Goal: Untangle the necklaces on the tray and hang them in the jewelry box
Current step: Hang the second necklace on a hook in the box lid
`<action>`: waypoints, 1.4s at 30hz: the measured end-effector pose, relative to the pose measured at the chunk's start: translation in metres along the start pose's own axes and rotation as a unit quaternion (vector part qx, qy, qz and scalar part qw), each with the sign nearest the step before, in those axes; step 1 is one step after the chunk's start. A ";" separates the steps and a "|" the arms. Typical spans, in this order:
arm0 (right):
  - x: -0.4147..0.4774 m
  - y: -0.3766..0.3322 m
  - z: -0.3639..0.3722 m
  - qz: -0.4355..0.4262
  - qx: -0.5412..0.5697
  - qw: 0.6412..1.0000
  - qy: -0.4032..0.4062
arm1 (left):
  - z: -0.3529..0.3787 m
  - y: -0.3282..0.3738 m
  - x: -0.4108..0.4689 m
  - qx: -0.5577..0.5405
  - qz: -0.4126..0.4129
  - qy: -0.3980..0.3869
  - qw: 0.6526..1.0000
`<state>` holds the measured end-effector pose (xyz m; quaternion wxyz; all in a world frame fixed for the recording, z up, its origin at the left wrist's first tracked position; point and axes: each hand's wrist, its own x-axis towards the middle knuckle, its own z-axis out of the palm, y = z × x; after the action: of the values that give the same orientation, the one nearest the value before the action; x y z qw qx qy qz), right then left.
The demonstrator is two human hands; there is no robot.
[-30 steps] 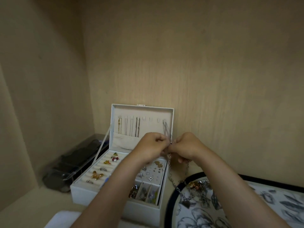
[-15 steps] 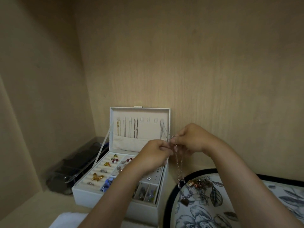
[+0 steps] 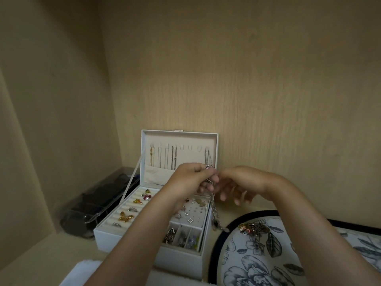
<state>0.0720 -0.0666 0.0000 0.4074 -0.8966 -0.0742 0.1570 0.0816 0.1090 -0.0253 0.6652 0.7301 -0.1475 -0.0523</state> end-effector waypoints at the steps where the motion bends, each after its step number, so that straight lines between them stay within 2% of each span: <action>1: 0.001 0.001 0.003 -0.002 -0.022 0.999 -0.025 | -0.003 0.001 0.000 -0.014 0.001 0.006 1.000; 4: 0.008 0.002 0.014 -0.037 -0.099 0.993 -0.048 | -0.008 0.003 0.001 -0.056 0.002 0.013 0.998; 8: 0.019 0.006 0.019 -0.072 -0.086 0.994 0.017 | -0.014 0.006 0.001 -0.046 0.019 0.019 0.999; 12: 0.020 -0.001 0.014 -0.132 0.014 0.985 0.109 | -0.026 0.000 0.007 0.133 0.064 0.096 0.984; 16: 0.022 -0.016 0.016 -0.190 0.140 0.950 0.205 | -0.031 -0.007 0.012 0.241 0.093 0.063 0.964; 19: 0.027 -0.026 0.021 -0.198 0.258 0.917 0.233 | -0.033 -0.012 0.016 0.339 0.133 0.082 0.928; 24: 0.042 -0.030 0.027 -0.229 0.254 0.895 0.286 | -0.038 -0.023 0.017 0.480 0.130 0.081 0.864; 27: 0.051 -0.026 0.029 -0.245 0.211 0.893 0.311 | -0.039 -0.025 0.018 0.546 0.141 0.096 0.820; 29: 0.057 -0.021 0.028 -0.248 0.178 0.893 0.332 | -0.039 -0.025 0.018 0.561 0.144 0.093 0.810; 31: 0.062 -0.017 0.028 -0.249 0.123 0.897 0.344 | -0.040 -0.025 0.019 0.556 0.149 0.089 0.813; 34: 0.064 -0.010 0.031 -0.242 -0.037 0.904 0.350 | -0.041 -0.026 0.019 0.538 0.155 0.081 0.824; 38: 0.063 -0.006 0.032 -0.220 -0.264 0.884 0.318 | -0.043 -0.026 0.019 0.517 0.157 0.073 0.839; 40: 0.062 -0.008 0.031 -0.217 -0.274 0.883 0.314 | -0.044 -0.026 0.019 0.519 0.161 0.077 0.836; 42: 0.057 -0.010 0.027 -0.234 -0.236 0.885 0.327 | -0.044 -0.026 0.018 0.517 0.163 0.081 0.837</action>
<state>0.1160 -0.0258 -0.0214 0.2101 -0.9231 -0.1795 -0.2674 0.1150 0.1478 -0.0439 0.1998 0.9345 -0.2161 0.2001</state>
